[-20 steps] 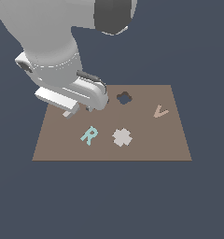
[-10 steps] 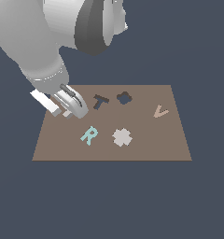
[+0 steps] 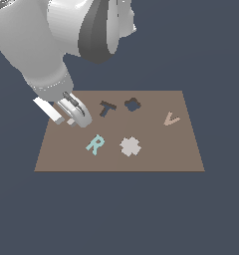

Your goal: Insert a designated object into the corresponding slot on a board.

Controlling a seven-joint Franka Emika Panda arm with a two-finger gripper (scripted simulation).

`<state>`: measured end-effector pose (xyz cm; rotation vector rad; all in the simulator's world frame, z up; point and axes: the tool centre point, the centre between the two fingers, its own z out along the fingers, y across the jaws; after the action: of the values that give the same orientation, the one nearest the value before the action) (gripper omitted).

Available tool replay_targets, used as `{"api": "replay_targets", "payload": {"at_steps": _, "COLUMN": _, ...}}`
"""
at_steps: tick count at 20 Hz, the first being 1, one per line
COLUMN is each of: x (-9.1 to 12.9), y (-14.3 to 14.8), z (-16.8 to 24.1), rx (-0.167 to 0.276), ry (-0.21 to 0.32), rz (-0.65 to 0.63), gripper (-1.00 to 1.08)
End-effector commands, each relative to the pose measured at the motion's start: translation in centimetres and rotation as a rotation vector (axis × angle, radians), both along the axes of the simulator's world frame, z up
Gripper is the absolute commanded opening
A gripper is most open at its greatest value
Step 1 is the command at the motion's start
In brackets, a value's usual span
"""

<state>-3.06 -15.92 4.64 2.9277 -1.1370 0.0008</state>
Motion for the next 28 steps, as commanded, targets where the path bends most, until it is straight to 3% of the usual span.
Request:
{"api": "replay_targets", "payload": {"at_steps": 1, "x": -0.07, "y": 0.00, "z": -0.77, "rx": 0.001, "ry": 0.001, "rz": -0.003, "gripper": 1.00}}
{"api": "replay_targets", "payload": {"at_steps": 6, "x": -0.11, "y": -0.01, "z": -1.65, "rx": 0.001, "ry": 0.000, "rz": -0.006, "gripper": 1.00}}
{"api": "replay_targets", "payload": {"at_steps": 7, "x": -0.11, "y": -0.01, "z": -1.65, "rx": 0.001, "ry": 0.000, "rz": -0.006, "gripper": -1.00}}
{"api": "replay_targets", "payload": {"at_steps": 20, "x": -0.05, "y": 0.08, "z": -1.56, "rx": 0.002, "ry": -0.001, "rz": -0.002, "gripper": -1.00}}
{"api": "replay_targets", "payload": {"at_steps": 28, "x": 0.32, "y": 0.55, "z": -1.51, "rx": 0.001, "ry": -0.001, "rz": 0.084, "gripper": -1.00}}
